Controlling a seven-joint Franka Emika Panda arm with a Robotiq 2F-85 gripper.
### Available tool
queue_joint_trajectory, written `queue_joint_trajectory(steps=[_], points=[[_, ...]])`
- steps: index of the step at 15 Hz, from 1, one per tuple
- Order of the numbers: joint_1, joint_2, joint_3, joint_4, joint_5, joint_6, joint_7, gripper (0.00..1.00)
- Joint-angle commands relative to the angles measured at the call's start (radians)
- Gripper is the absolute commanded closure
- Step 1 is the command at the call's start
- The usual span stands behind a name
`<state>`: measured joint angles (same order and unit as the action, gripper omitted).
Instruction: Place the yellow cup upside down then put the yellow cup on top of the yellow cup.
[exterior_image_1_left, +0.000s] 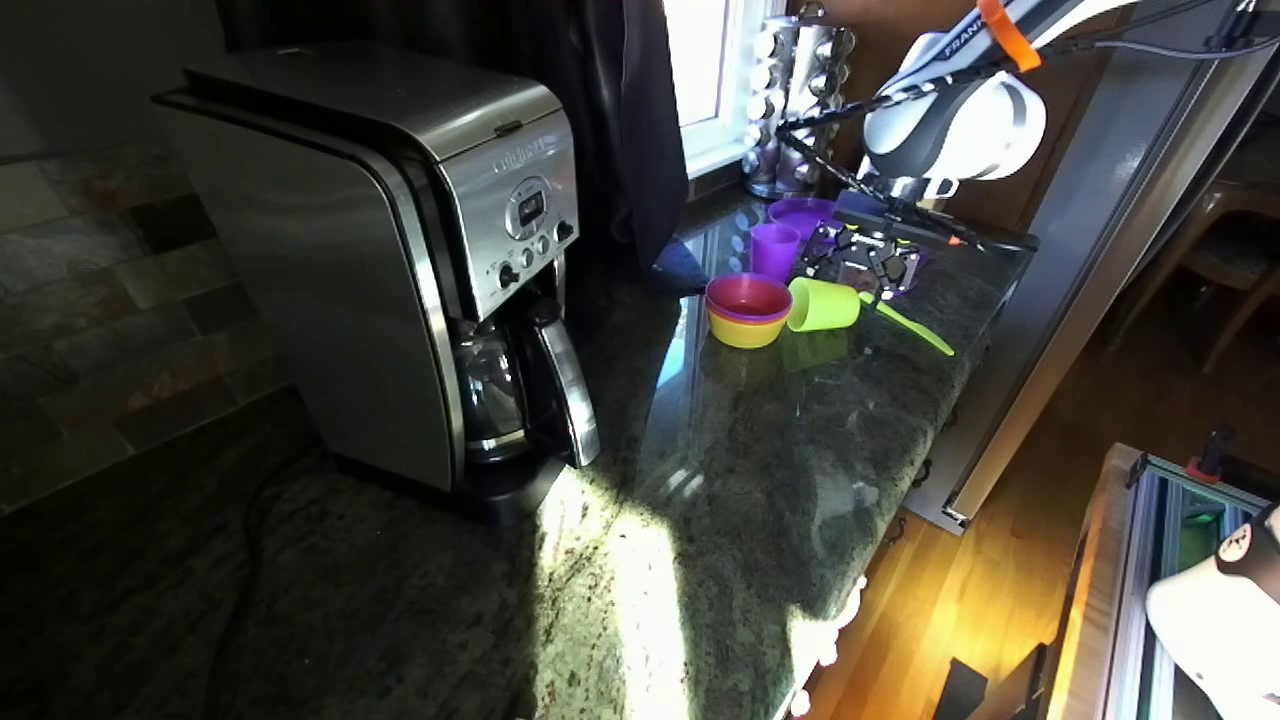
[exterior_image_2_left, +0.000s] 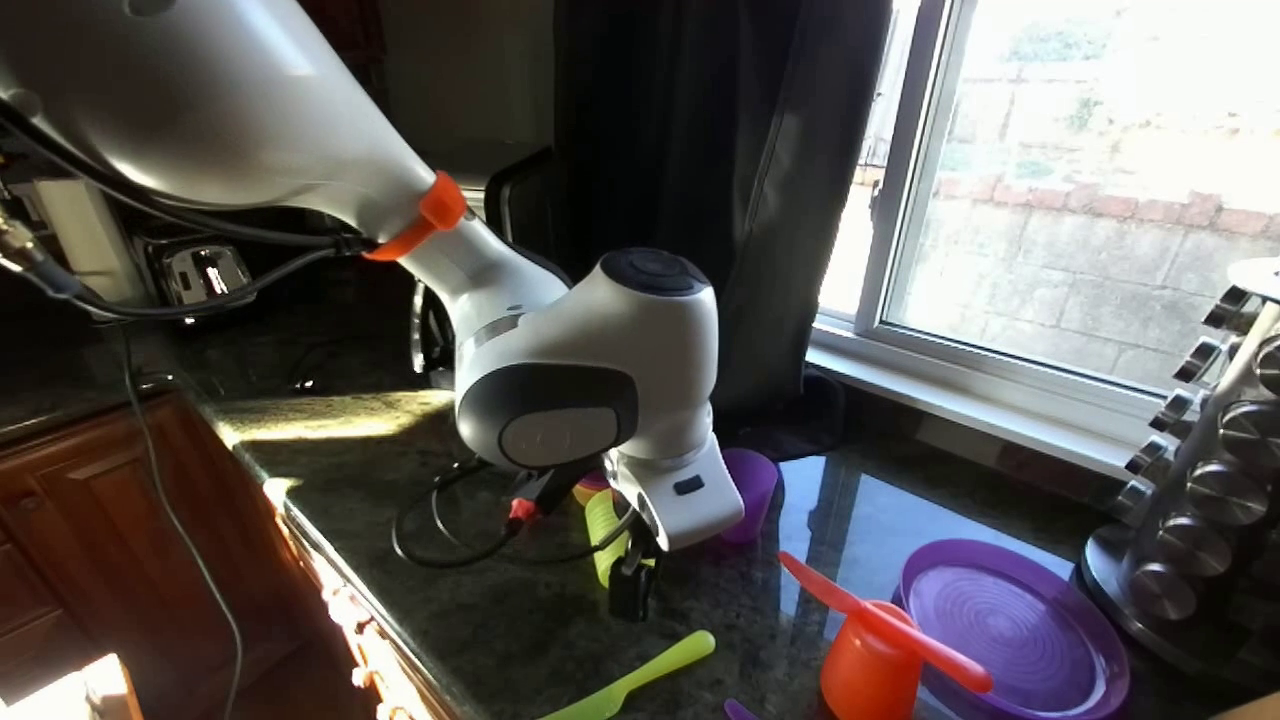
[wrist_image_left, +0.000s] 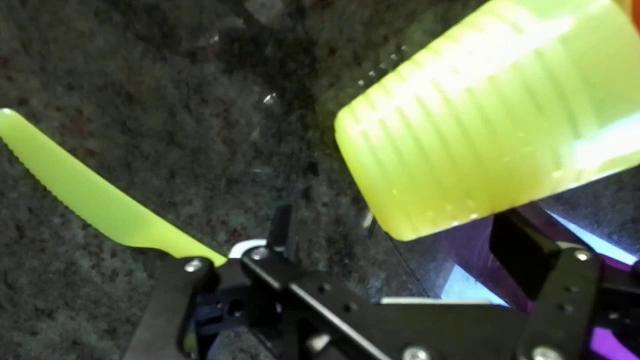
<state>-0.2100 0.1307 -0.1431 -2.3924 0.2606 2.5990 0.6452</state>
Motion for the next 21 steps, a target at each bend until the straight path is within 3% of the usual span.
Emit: queue_joint_trajectory(steps=[1, 8, 21], points=[[-0.014, 0.009, -0.024, 0.062, 0.134, -0.142, -0.059, 0.00], [-0.030, 0.016, -0.072, 0.116, 0.252, -0.321, 0.032, 0.00], [-0.042, 0.065, -0.099, 0.147, 0.415, -0.401, 0.229, 0.00]])
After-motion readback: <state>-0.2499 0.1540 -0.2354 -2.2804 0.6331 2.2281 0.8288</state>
